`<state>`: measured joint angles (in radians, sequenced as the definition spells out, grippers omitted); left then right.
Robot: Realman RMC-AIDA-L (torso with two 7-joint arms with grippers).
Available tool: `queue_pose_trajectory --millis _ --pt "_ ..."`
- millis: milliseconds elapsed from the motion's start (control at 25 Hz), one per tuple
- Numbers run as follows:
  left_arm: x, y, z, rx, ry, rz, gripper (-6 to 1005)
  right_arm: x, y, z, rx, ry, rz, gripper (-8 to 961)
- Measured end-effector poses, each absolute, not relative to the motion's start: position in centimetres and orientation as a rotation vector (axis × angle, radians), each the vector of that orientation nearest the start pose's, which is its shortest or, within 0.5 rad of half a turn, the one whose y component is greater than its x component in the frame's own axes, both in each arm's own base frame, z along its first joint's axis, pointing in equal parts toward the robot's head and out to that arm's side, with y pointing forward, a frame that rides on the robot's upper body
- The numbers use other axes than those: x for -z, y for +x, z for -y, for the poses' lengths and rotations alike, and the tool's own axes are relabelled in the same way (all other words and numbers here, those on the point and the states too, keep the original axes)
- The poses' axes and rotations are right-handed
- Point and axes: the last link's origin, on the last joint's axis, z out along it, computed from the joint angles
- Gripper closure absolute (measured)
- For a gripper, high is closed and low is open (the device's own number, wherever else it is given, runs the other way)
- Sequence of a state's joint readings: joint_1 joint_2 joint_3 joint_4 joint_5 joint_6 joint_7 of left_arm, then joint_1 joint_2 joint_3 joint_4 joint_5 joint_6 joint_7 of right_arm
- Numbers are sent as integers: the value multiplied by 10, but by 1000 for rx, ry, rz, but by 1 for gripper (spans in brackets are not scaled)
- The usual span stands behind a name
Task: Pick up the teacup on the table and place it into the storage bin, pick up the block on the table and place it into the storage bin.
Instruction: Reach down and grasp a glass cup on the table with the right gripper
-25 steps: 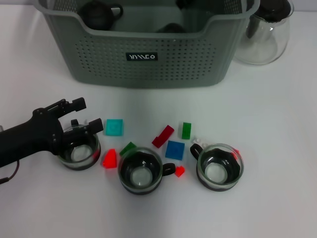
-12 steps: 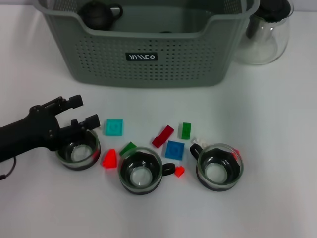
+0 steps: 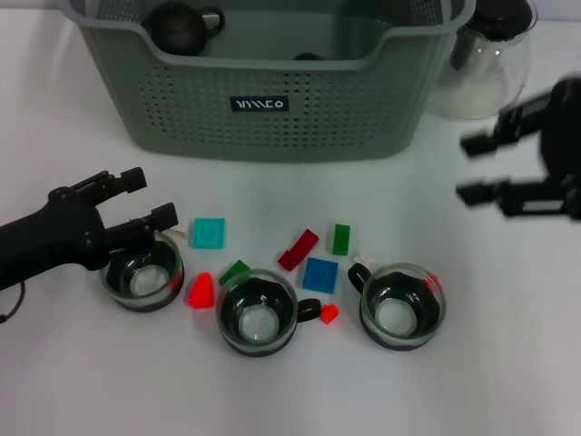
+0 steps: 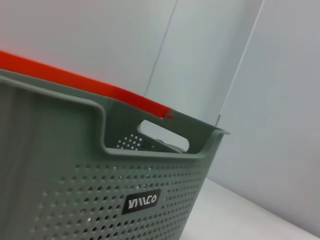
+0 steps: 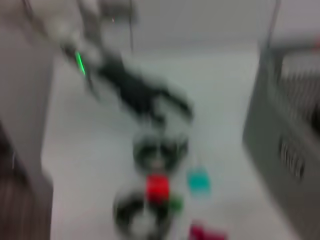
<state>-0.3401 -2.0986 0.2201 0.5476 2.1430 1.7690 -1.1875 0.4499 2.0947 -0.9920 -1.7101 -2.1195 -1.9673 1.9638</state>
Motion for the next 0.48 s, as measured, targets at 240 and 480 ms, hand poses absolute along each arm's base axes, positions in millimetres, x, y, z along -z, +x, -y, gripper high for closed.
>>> queue_pose_trajectory --millis 240,480 --pt "-20 -334 -240 971 -2380 827 154 -36 134 -307 384 -3026 -213 495" --pt "-20 -336 -237 965 -2373 835 154 -4 134 -324 660 -2955 -284 538"
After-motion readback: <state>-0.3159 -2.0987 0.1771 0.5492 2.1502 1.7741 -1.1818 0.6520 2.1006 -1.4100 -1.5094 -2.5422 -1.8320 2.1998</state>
